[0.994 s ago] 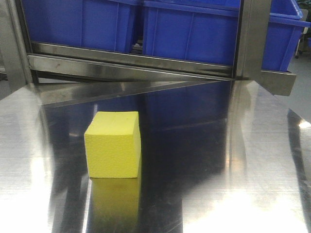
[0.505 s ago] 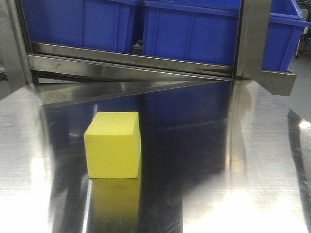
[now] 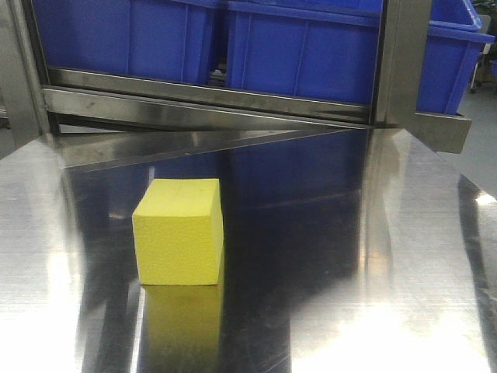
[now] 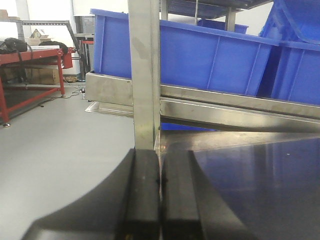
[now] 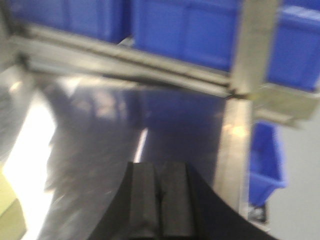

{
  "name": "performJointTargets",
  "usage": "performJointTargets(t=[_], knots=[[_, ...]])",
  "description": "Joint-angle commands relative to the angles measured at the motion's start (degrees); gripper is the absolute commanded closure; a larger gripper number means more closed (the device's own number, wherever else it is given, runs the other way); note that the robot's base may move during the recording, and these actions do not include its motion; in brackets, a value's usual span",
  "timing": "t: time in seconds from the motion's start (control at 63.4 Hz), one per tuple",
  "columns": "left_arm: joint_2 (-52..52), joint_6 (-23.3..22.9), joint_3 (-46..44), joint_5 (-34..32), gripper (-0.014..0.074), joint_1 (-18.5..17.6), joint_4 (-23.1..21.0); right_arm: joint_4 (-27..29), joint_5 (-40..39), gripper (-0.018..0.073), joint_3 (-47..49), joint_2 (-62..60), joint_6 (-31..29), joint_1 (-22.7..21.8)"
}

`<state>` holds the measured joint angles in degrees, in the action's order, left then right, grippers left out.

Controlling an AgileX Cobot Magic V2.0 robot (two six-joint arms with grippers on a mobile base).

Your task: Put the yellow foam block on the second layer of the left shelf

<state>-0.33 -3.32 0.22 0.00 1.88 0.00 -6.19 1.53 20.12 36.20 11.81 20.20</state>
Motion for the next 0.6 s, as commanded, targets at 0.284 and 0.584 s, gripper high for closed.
performJointTargets(t=[0.284, 0.584], knots=[[-1.2, -0.2, 1.6, -4.7, 0.0472, 0.1, -0.3, -1.3, 5.3, -0.005, 15.2, 22.7, 1.5, 11.0], [-1.2, -0.2, 1.6, -4.7, 0.0472, 0.1, -0.3, -1.2, 28.1, -0.0041, 33.5, 36.7, 15.9, 17.8]])
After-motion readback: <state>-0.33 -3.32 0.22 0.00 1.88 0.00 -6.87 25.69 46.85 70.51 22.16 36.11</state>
